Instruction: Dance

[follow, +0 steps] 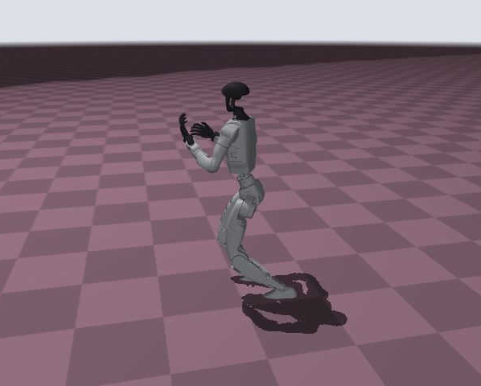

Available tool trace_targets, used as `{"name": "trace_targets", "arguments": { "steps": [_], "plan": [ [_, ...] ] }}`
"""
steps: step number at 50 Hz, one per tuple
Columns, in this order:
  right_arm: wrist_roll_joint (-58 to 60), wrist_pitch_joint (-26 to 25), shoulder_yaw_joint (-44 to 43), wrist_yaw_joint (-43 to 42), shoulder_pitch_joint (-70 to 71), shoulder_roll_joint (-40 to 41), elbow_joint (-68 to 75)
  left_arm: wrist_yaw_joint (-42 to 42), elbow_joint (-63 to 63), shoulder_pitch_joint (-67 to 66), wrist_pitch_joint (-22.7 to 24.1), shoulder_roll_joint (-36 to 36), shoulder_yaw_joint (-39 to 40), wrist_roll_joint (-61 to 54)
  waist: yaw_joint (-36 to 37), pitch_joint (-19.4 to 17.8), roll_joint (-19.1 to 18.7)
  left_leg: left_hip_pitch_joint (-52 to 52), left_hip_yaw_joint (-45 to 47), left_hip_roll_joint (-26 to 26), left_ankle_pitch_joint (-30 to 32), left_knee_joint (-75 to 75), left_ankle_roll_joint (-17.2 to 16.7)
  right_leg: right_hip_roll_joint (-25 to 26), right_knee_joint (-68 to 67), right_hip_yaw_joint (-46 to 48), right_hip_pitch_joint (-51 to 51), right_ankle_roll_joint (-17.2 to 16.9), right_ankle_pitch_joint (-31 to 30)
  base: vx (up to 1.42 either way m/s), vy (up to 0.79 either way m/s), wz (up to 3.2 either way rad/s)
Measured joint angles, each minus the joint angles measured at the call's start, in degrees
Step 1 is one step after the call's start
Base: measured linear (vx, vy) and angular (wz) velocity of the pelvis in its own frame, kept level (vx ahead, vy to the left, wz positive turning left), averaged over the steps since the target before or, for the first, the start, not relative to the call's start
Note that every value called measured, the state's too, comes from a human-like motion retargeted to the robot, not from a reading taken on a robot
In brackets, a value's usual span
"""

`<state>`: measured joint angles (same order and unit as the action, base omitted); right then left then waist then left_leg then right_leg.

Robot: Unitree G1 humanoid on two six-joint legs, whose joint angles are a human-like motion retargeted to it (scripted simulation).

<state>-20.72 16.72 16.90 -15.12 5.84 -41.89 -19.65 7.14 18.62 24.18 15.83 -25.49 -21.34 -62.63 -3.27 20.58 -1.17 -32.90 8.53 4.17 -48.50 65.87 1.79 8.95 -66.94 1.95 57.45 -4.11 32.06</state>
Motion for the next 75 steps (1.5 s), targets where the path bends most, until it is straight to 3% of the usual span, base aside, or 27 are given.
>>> {"name": "trace_targets", "arguments": {
  "steps": [5,8,12,16,22,25,28,33,38,44,51,60,70,75],
  "plan": [
    [-2.0,-4.9,5.1,9.2,-8.0,7.1,19.7,4.4,-4.8,0.2,-2.6,-2.9,-2.6,3.9,-1.5,1.1,0.8,1.5,2.7,-1.7,0.6,-5.8,1.4,-3.9,0.9,-0.3,-0.8,-2.1,0.3,-0.08,0.09,0.62],
    [-0.5,-4.7,3.0,9.3,-9.5,9.5,21.5,4.7,-8.6,-6.4,-3.2,-3.7,0.5,7.6,-0.3,0.8,1.1,1.0,2.2,-2.0,1.6,-7.3,1.9,-4.6,2.7,-0.2,-1.3,-1.8,-0.7,-0.09,0.07,0.56],
    [0.6,-2.2,-5.4,5.8,-7.5,9.3,13.9,5.2,-14.5,-20.1,-4.6,-1.9,9.3,9.4,2.7,0.0,1.1,-2.0,0.5,-1.4,2.6,-5.9,2.4,-4.7,4.4,0.7,-0.7,-0.6,-2.2,-0.11,0.04,0.47],
    [6.5,-0.2,-19.4,-1.4,-2.5,7.5,1.4,6.2,-20.8,-34.2,-6.8,2.7,19.0,11.1,7.3,-0.1,1.0,-6.6,-0.9,-0.1,3.2,-2.1,3.1,-4.3,5.2,1.9,0.9,0.7,-3.5,-0.13,0.04,0.38],
    [19.6,-1.6,-37.8,-9.6,2.4,2.1,-13.4,10.1,-24.0,-48.8,-10.2,7.5,27.6,15.0,13.1,-0.3,1.4,-13.0,-2.0,1.7,4.9,3.4,4.6,-3.3,2.3,2.8,2.7,1.4,-4.5,-0.17,0.06,0.58],
    [25.4,-2.8,-42.4,-10.2,1.2,-1.3,-17.4,11.6,-21.9,-51.8,-11.0,7.4,29.8,16.5,12.7,-1.0,2.1,-14.8,-3.2,-1.1,5.9,4.7,5.7,-2.8,-5.1,1.1,1.5,-0.2,-3.1,-0.18,0.07,1.50],
    [29.5,-3.7,-44.0,-9.8,-0.7,-3.9,-19.2,11.2,-19.5,-51.4,-11.3,6.0,31.3,17.6,11.3,-2.2,3.0,-15.1,-4.6,-5.2,6.4,4.9,7.1,-3.1,-13.0,-0.9,0.4,-3.1,-6.1,-0.15,0.07,1.61],
    [31.6,-3.9,-42.3,-7.5,-3.4,-3.9,-17.8,11.1,-16.9,-48.3,-11.2,3.8,33.8,16.3,9.6,-2.5,3.4,-14.5,-7.0,-10.0,7.5,2.6,7.6,-4.9,-16.9,-2.5,-2.8,-3.1,-5.7,-0.11,0.04,1.13],
    [30.5,-4.2,-41.3,-5.0,-9.2,0.1,-10.2,11.8,-16.4,-45.3,-10.0,2.9,37.0,13.2,8.1,-1.4,2.0,-12.9,-9.4,-11.4,10.3,-0.9,5.8,-4.2,-8.9,-4.0,-8.8,-1.2,-3.2,-0.10,-0.03,0.67],
    [25.9,-4.8,-41.1,-3.3,-15.4,6.2,1.9,7.6,-18.9,-41.1,-6.8,3.6,39.7,13.7,9.0,-1.1,-0.8,-12.4,-12.3,-8.6,13.2,-0.1,2.6,-1.3,1.7,-2.4,-15.5,1.8,-0.7,-0.14,-0.09,0.11],
    [21.4,-4.2,-40.1,-4.8,-17.6,12.3,10.8,2.9,-23.4,-40.7,-4.2,6.8,40.7,15.3,11.4,-3.3,-3.9,-14.7,-13.1,-2.7,16.6,6.8,-0.6,2.7,7.6,0.9,-19.7,3.3,-0.6,-0.17,-0.11,-0.24],
    [24.5,-3.8,-35.4,-2.0,-15.0,12.0,7.4,4.9,-28.8,-46.7,-6.2,8.0,34.7,25.0,13.9,-4.2,-3.7,-20.3,-10.4,2.8,22.0,9.8,-1.4,4.9,13.4,1.5,-19.2,1.6,-3.7,-0.12,-0.05,-0.53],
    [27.0,-4.4,-19.6,9.4,-7.6,2.9,-7.8,7.9,-29.2,-47.5,-8.8,0.2,23.3,42.7,13.1,-2.5,-2.1,-20.8,-8.2,5.4,17.3,16.4,-0.2,9.2,15.7,-5.1,-12.1,-1.4,-7.9,-0.08,0.03,-1.07],
    [24.9,-4.8,-8.3,16.3,-8.5,-1.7,-2.3,7.6,-25.5,-37.4,-7.0,-6.3,15.2,52.4,10.5,-2.3,-6.0,-11.7,-8.0,7.6,13.4,18.6,-2.1,14.7,19.4,-8.1,-11.2,-1.7,-10.0,-0.09,0.10,-1.44]
  ]
}}
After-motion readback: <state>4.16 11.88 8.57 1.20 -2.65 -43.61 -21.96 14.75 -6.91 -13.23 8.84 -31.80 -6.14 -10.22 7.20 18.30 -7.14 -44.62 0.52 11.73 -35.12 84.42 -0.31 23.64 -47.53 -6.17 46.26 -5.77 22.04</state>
